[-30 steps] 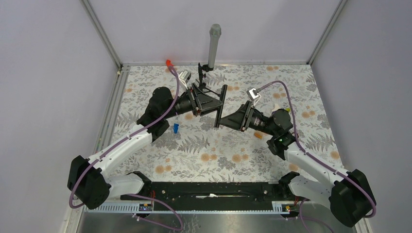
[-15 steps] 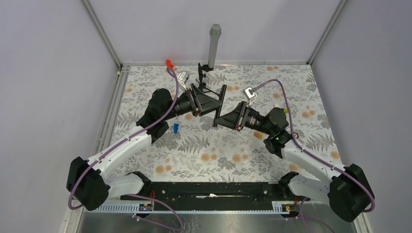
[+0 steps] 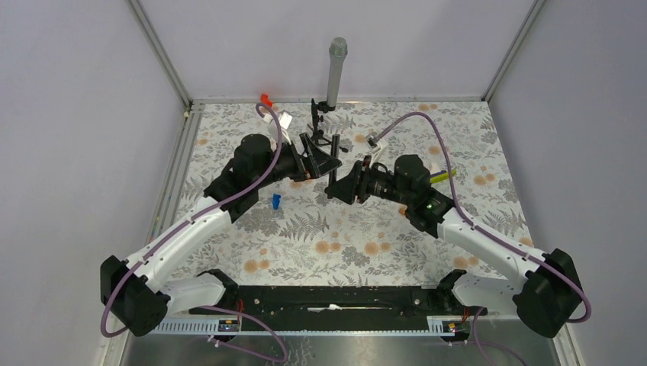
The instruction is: Load the batteries into the remote control
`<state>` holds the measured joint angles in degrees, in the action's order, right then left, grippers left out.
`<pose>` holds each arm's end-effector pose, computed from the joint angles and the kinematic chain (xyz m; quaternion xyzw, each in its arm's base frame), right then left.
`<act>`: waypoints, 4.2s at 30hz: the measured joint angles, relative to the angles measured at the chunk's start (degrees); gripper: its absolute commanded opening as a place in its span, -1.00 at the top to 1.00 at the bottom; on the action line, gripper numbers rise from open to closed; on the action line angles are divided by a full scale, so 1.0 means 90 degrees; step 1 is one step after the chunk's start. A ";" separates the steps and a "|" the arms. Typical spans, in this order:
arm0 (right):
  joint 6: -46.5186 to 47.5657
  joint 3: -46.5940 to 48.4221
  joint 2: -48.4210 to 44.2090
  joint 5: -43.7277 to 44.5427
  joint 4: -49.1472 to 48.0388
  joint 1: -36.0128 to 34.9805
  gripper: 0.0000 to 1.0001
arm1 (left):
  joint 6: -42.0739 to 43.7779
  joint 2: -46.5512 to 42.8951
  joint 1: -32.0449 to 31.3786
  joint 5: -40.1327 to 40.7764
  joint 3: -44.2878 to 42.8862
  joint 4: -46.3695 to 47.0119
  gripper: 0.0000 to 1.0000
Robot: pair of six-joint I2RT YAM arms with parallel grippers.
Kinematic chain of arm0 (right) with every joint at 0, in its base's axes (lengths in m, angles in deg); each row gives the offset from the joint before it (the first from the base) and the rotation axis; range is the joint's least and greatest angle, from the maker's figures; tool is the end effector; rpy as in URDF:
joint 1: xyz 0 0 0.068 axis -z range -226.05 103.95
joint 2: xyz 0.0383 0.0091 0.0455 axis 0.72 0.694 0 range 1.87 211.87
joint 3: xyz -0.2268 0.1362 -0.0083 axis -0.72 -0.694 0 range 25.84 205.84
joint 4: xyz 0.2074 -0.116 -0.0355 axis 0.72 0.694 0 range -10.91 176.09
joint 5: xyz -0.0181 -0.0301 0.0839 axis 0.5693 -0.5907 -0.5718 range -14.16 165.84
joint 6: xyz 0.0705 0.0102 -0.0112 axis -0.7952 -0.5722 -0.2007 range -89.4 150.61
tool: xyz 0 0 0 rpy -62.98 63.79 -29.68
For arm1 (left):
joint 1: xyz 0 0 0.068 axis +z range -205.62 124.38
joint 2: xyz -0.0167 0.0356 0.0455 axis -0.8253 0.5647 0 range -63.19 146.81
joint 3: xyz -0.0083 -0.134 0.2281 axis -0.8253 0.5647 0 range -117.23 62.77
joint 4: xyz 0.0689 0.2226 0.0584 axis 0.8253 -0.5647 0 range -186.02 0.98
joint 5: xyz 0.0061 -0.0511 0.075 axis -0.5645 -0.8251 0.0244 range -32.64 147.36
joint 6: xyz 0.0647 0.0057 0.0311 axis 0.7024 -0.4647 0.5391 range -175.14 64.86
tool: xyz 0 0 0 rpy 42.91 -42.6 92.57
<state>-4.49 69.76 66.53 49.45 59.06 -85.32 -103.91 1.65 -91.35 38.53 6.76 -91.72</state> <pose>0.1901 0.1897 0.3203 -0.1855 0.6864 0.5429 0.4469 0.2062 -0.1720 0.3441 0.0161 0.7709 -0.5134 0.3767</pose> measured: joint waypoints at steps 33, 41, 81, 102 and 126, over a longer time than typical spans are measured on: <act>0.1554 0.0597 0.0661 0.2186 0.1824 -0.1025 -0.99 | 0.1073 0.0852 0.0192 0.0801 -0.0376 -0.1226 1.00; -0.0908 0.0284 -0.0872 0.2266 0.1309 -0.0865 -0.99 | 0.0648 -0.0022 0.0814 0.0277 -0.0296 -0.0814 1.00; -0.5163 -0.0432 0.0274 0.2025 -0.2582 -0.0840 0.33 | -0.2582 -0.0906 0.1008 -0.0534 0.0537 0.1326 1.00; -0.3886 -0.0430 0.0231 0.1644 -0.2977 -0.0809 -0.51 | -0.3951 -0.0911 0.1501 -0.0945 0.0585 0.1843 1.00; -0.4131 0.0525 0.1268 0.0911 -0.2866 -0.0571 -0.01 | -0.4092 -0.0852 0.1583 -0.0976 0.0816 0.2225 1.00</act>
<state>-41.67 74.48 77.94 57.65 33.27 -90.46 -140.74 -6.02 -77.10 29.75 14.10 -71.70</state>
